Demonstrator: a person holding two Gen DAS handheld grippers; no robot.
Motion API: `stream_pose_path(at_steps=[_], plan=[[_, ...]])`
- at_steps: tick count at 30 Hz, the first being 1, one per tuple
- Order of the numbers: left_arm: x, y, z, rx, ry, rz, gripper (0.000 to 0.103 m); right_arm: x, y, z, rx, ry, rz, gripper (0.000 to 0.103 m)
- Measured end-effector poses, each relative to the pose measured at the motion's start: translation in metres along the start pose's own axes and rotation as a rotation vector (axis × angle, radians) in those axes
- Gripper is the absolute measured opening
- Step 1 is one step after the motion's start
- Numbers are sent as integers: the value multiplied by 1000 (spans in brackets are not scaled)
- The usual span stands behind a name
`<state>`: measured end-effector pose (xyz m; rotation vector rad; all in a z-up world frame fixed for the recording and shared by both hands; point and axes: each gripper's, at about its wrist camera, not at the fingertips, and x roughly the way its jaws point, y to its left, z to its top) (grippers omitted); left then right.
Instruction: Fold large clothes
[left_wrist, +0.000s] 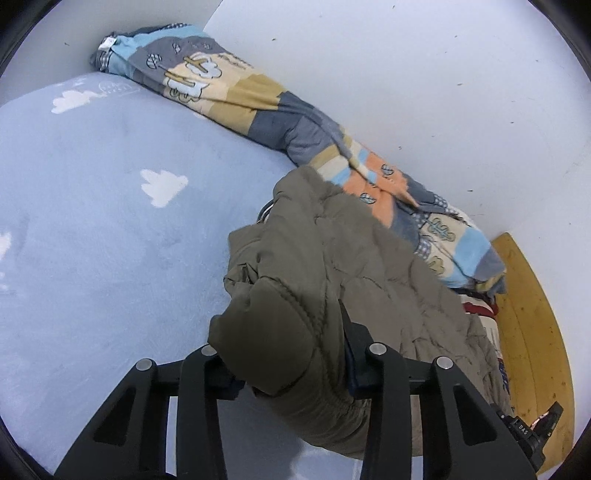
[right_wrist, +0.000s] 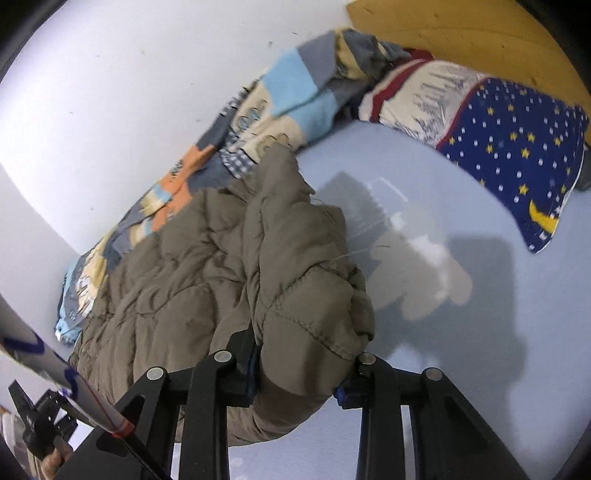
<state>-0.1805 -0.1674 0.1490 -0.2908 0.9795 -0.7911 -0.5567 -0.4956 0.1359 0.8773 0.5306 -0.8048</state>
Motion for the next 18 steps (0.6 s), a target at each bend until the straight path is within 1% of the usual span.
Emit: stream_pose_path(at_steps=[3, 5, 7, 9, 11, 12, 13, 14, 15, 16, 17, 18], plan=[[-26, 7, -8, -8, 13, -14, 38, -28, -2, -8, 4, 12, 31, 32], [-46, 17, -23, -27, 21, -20, 38, -40, -4, -12, 23, 29, 47, 32], [-56, 26, -41, -37, 35, -6, 38, -56, -12, -23, 46, 47, 61, 32], [-61, 41, -62, -81, 62, 11, 40, -65, -23, -37, 70, 74, 61, 32], [-54, 65, -87, -161, 120, 40, 44, -66, -41, -55, 141, 123, 57, 32], [-50, 73, -93, -197, 139, 47, 48, -62, -52, -64, 185, 152, 52, 33], [-44, 88, -100, -275, 164, 52, 51, -58, -60, -69, 217, 176, 44, 36], [-41, 98, -103, -321, 175, 53, 55, -48, -71, -78, 273, 217, 34, 38], [-41, 103, -104, -349, 183, 53, 58, -40, -80, -84, 323, 248, 32, 42], [-43, 111, -103, -402, 189, 36, 58, -35, -86, -86, 353, 268, 31, 52], [-45, 114, -102, -425, 192, 20, 59, -33, -95, -88, 400, 292, 29, 57], [-51, 118, -100, -464, 195, -4, 59, -35, -104, -89, 463, 301, 37, 65]])
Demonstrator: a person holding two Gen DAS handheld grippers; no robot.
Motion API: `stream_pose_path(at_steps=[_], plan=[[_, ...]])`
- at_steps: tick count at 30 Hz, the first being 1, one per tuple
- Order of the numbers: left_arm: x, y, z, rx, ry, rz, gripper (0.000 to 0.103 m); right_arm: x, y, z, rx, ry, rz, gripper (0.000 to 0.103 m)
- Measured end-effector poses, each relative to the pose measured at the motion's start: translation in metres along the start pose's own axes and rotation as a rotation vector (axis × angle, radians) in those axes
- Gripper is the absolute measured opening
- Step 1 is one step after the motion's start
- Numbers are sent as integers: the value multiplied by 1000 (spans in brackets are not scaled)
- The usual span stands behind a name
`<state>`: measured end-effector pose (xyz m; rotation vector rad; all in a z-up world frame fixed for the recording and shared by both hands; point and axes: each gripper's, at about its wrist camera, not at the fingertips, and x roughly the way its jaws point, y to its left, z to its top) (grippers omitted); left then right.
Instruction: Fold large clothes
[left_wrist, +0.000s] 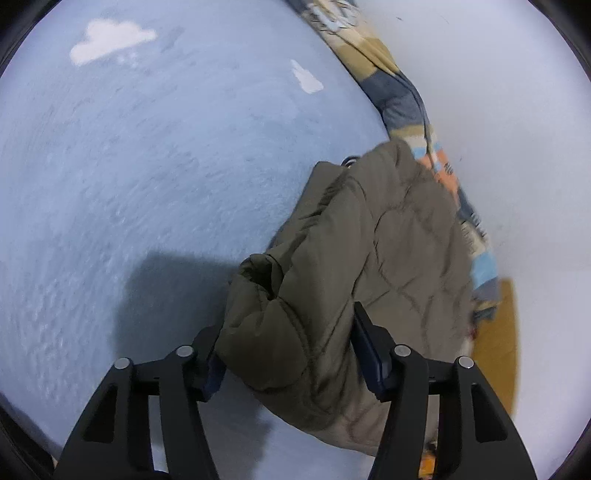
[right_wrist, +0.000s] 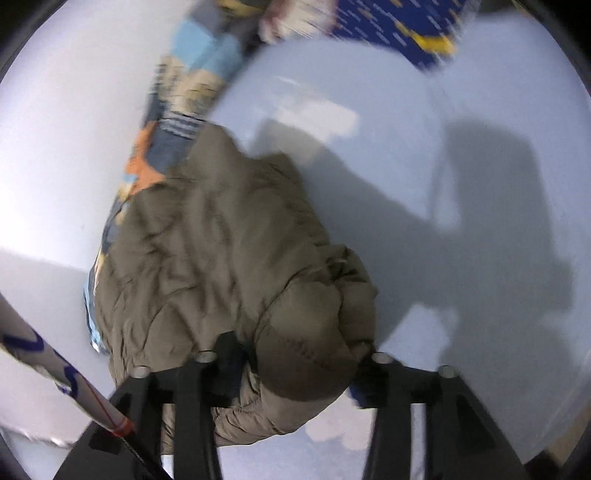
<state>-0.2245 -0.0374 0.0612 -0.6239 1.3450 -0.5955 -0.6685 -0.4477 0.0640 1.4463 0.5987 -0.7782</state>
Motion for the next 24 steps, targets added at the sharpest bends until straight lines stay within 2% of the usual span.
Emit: stream_pose_path(at_steps=[3, 5, 7, 9, 12, 14, 15, 17, 18, 21, 24], plan=[[-25, 9, 7, -70, -62, -8, 59, -20, -23, 3, 143, 1, 86, 73], [-48, 16, 15, -91, -146, -15, 59, -46, -38, 2, 199, -87, 37, 73], [-59, 6, 21, -43, -214, 9, 59, -66, -53, 4, 253, -161, 20, 77], [-59, -21, 18, 90, -246, 38, 59, -84, -51, 7, 239, -253, 12, 77], [-39, -79, -6, 349, -223, 38, 59, -86, 3, 12, -30, -285, 25, 76], [-20, -122, -32, 554, -207, 46, 59, -70, 62, -1, -301, -280, 20, 71], [-8, -143, -47, 663, -202, 60, 59, -62, 83, -9, -405, -308, 9, 65], [17, -175, -74, 850, -195, 85, 59, -33, 128, -29, -569, -270, 31, 56], [30, -187, -85, 919, -190, 98, 59, -19, 140, -35, -610, -251, 31, 50], [72, -200, -104, 1032, -140, 152, 59, 25, 174, -51, -746, -216, -36, 48], [104, -194, -102, 1045, -102, 211, 60, 63, 186, -65, -847, -176, -117, 48]])
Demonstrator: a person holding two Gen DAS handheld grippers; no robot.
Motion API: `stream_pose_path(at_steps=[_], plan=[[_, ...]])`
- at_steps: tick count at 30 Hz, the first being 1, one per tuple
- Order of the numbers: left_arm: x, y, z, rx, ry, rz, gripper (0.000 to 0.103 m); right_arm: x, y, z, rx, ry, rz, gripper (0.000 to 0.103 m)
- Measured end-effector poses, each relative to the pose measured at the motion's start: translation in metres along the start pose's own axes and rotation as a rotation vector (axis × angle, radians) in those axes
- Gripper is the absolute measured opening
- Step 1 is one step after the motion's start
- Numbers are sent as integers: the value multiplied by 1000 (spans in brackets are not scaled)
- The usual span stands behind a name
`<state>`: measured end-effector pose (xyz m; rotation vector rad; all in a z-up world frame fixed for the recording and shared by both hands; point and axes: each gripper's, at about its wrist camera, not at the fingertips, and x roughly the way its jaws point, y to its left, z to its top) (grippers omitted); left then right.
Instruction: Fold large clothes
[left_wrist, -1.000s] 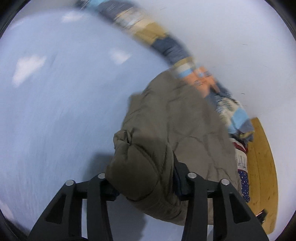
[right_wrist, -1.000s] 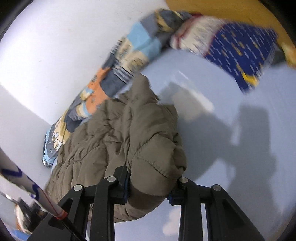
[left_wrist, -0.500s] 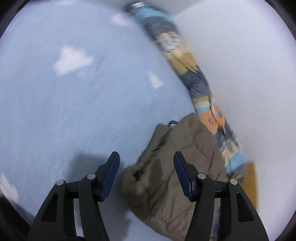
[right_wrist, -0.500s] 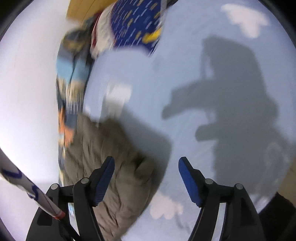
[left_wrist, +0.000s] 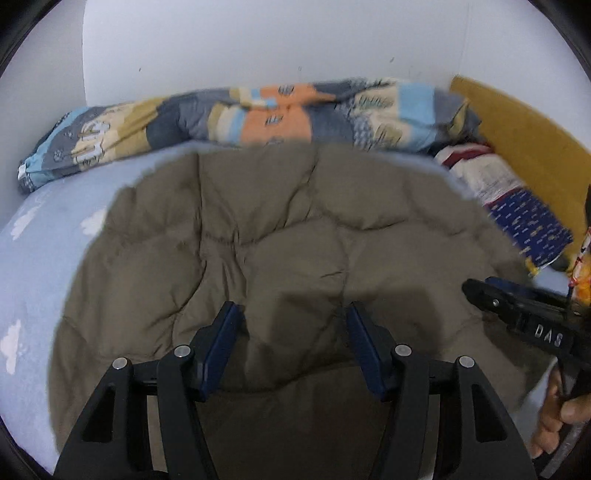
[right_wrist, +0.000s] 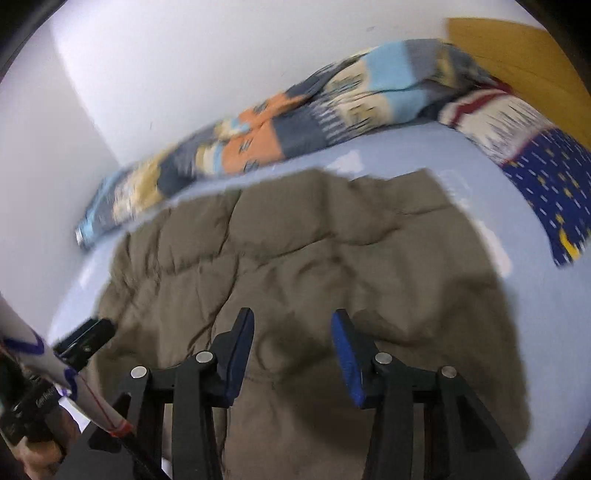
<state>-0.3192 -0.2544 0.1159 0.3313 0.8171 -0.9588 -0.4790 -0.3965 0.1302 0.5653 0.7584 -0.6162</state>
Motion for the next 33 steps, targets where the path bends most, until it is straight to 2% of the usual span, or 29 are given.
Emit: stream_pose_path(at_steps=[2, 5, 8, 9, 10, 11, 14, 17, 20, 24, 28, 31, 33], plan=[[14, 0, -1, 14, 38, 10, 62, 24, 8, 0, -67, 50, -73, 48], [38, -8, 8, 50, 91, 28, 63, 48, 1, -1, -75, 120, -98, 49], [22, -9, 21, 47, 81, -9, 58, 53, 0, 5, -76, 161, -108, 50], [11, -6, 34, 36, 29, -33, 58, 42, 0, 13, -64, 130, -94, 47], [3, -5, 42, 42, -13, -13, 58, 34, -1, 21, -60, 90, -86, 43], [1, -3, 52, 41, -44, 13, 59, 21, -3, 32, -61, 29, -98, 43], [20, 11, 77, 9, -30, 32, 59, 6, -24, 55, -17, -81, -102, 43], [51, 24, 82, -1, -4, 89, 59, 28, -39, 67, 20, -65, -87, 43], [78, 34, 81, -26, 42, 68, 62, 65, -48, 75, 15, 3, -128, 43], [95, 35, 79, -56, 71, 41, 66, 109, -58, 71, 35, 130, -112, 43], [78, 31, 73, -52, 30, 78, 66, 110, -67, 67, 68, 138, -88, 43], [50, 25, 67, -47, 0, 86, 66, 86, -64, 68, 76, 104, -93, 43], [29, 19, 62, -17, -25, 103, 66, 64, -63, 69, 110, 77, -66, 43]])
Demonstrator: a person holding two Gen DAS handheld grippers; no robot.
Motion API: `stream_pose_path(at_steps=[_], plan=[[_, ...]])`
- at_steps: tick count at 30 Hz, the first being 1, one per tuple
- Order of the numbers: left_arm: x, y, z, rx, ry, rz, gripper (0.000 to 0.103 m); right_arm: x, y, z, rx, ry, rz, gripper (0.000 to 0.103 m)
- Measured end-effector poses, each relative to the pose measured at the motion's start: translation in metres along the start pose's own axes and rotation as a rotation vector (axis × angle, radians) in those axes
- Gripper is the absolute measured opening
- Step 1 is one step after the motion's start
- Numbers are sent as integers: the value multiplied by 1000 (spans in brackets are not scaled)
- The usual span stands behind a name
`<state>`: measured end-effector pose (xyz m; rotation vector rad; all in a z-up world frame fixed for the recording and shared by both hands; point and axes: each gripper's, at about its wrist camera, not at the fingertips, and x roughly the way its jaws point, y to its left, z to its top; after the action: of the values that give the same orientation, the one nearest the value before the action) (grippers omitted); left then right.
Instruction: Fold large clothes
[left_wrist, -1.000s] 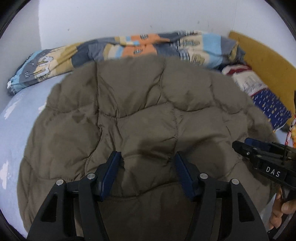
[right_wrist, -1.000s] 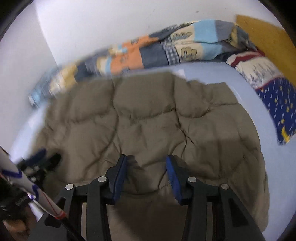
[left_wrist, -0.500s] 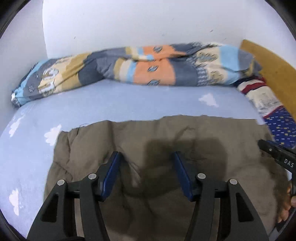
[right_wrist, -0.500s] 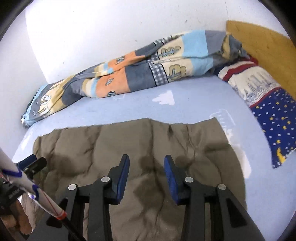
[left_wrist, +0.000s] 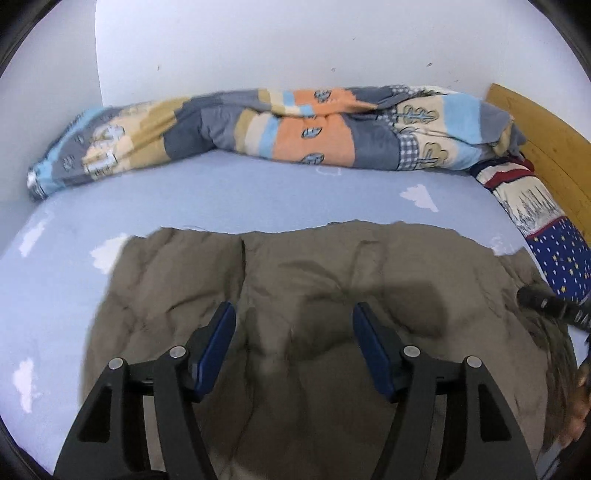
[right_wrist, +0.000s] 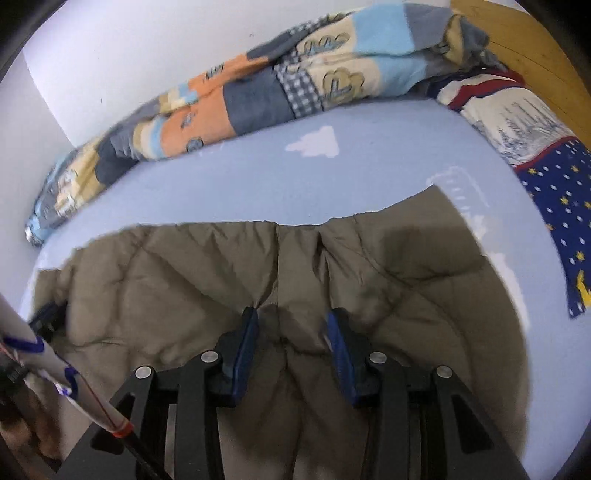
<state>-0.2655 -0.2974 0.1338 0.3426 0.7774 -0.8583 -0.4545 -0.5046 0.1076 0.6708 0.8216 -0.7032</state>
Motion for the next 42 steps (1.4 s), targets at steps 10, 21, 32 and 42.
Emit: stream_pose_path(at_steps=[10, 21, 32, 42], plan=[[-83, 16, -61, 65, -29, 56, 66, -80, 28, -68, -93, -32, 33, 56], [-57, 39, -87, -5, 82, 83, 66, -71, 37, -110, -110, 27, 13, 56], [-38, 29, -91, 2, 107, 127, 67, -35, 37, -113, -151, 102, -33, 63], [-85, 17, -119, 0, 25, 152, 67, -74, 30, -129, -102, 29, -1, 65]])
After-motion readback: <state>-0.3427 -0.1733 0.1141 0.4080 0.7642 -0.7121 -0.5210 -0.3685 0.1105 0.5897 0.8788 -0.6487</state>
